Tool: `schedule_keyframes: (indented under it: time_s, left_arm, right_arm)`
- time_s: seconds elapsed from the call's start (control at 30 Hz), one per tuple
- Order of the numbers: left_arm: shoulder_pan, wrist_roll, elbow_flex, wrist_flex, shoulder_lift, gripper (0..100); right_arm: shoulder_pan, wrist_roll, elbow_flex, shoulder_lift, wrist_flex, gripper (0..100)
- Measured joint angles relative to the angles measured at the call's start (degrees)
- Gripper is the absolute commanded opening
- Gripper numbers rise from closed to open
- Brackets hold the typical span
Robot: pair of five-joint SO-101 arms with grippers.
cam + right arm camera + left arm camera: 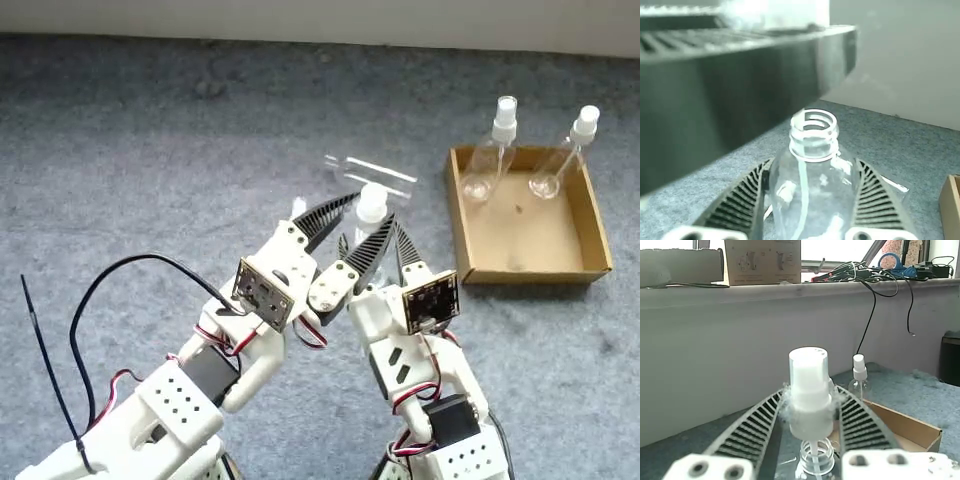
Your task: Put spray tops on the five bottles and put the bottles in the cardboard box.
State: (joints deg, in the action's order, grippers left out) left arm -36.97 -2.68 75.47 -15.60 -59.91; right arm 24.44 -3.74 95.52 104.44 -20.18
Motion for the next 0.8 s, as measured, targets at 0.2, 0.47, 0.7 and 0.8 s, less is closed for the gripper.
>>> schedule_keyframes:
  time_s: [0.2, 0.47, 0.7, 0.8]
  left_arm:
    - [-0.70, 0.00, 1.05, -0.09, -0.44, 0]
    - [-1.14, -0.09, 3.25, 0.00, -0.09, 0]
    - [-1.14, -0.09, 3.25, 0.00, -0.09, 1]
    - [-1.05, -0.09, 1.93, 1.05, -0.09, 1]
  right_arm:
    - [-0.35, 0.00, 0.09, 0.09, 0.00, 12.7]
    - [-1.14, -0.09, 0.09, 0.00, 0.00, 12.7]
    - [-1.14, -1.32, 0.09, 0.00, 0.00, 12.7]
    - [-1.23, -5.98, 0.09, 0.09, 0.00, 12.7]
